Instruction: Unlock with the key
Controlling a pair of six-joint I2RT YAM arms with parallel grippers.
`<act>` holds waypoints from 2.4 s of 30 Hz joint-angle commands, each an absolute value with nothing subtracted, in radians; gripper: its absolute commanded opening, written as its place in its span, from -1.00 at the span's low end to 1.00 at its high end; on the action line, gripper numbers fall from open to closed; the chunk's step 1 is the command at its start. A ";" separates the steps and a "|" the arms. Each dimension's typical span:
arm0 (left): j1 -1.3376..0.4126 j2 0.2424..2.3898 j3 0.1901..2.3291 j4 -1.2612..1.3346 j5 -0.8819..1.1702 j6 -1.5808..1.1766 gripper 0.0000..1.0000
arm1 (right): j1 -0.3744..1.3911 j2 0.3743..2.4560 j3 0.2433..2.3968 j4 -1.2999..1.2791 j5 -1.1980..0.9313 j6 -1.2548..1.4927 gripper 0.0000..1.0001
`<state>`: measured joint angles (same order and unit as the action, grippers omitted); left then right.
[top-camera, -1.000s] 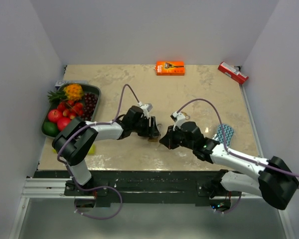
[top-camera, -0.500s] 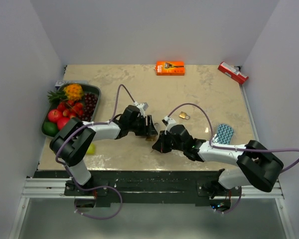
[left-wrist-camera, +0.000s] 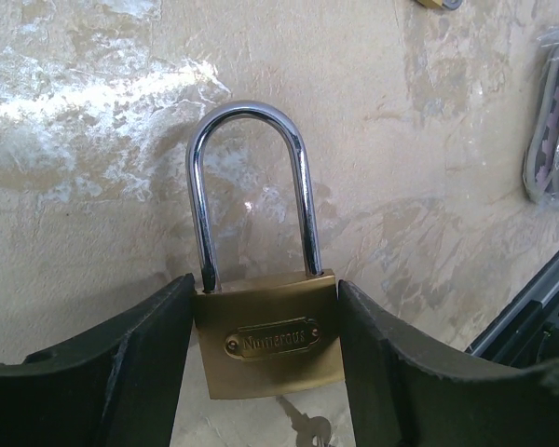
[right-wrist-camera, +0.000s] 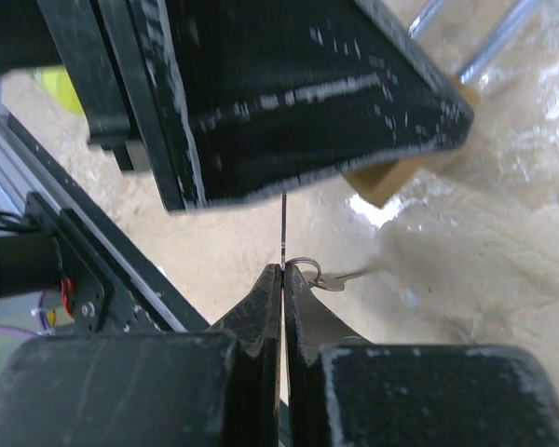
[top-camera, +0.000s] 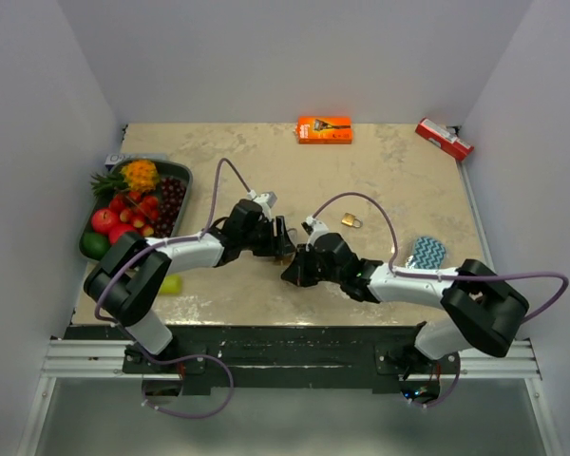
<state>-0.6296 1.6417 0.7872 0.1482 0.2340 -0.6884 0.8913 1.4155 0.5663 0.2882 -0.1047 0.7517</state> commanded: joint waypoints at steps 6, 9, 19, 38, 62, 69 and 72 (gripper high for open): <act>-0.623 1.562 0.801 0.218 0.264 -0.693 -1.00 | 0.894 1.447 0.655 0.327 -0.029 0.778 -1.00; -0.623 1.565 0.799 0.224 0.276 -0.699 -1.00 | 0.894 1.447 0.646 0.345 -0.025 0.795 -1.00; -0.623 1.569 0.795 0.230 0.296 -0.715 -1.00 | 0.894 1.462 0.647 0.379 -0.011 0.819 -1.00; -0.601 1.566 0.802 0.216 0.284 -0.715 -1.00 | 0.893 1.396 0.579 0.363 0.003 0.871 -1.00; -0.554 1.548 0.792 0.239 0.314 -0.726 -1.00 | 0.887 1.514 0.649 0.393 -0.104 0.842 -1.00; -0.554 1.551 0.792 0.242 0.322 -0.729 -1.00 | 0.842 1.514 0.635 0.411 -0.123 0.844 -1.00; -0.555 1.554 0.790 0.244 0.325 -0.730 -1.00 | 0.827 1.517 0.629 0.425 -0.135 0.841 -1.00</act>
